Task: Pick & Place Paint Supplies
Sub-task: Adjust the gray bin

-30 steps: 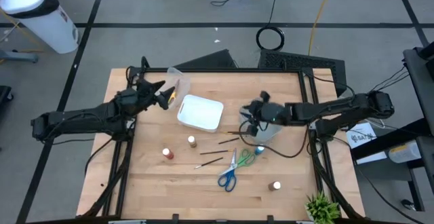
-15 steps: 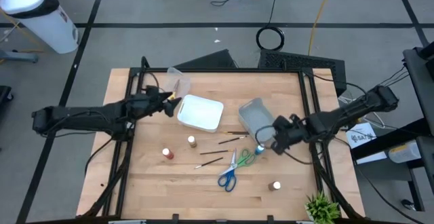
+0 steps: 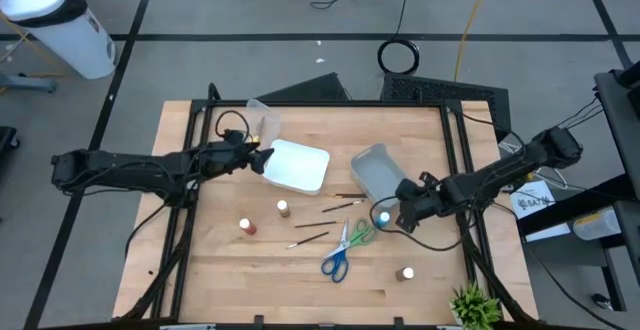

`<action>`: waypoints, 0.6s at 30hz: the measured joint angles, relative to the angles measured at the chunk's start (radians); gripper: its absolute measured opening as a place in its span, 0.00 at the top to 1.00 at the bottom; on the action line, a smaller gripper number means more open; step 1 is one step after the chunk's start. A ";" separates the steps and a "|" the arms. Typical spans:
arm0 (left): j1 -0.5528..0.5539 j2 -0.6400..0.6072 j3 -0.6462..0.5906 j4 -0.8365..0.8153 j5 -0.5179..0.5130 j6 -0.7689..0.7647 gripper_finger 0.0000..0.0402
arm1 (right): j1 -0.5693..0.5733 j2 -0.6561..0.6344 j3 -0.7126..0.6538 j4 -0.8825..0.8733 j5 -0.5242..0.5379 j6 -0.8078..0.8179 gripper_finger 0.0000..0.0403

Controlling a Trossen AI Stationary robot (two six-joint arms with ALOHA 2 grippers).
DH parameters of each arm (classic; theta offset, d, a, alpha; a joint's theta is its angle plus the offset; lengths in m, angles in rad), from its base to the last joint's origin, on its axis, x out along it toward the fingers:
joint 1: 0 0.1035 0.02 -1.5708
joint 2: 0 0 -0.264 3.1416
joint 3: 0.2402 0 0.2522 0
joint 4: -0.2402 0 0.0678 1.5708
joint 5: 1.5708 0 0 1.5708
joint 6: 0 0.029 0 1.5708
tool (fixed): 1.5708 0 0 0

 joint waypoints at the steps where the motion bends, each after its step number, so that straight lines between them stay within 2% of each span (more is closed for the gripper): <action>1: 0.000 0.006 0.000 0.007 0.000 -0.002 0.14 | -0.010 0.000 0.000 0.029 0.009 -0.026 0.93; 12: 0.000 0.026 0.000 0.059 0.000 0.000 0.14 | -0.178 0.004 -0.008 0.296 0.132 -0.323 0.94; 18: 0.000 0.026 0.000 0.059 0.000 0.012 0.14 | -0.295 0.018 -0.118 0.654 0.130 -0.553 0.94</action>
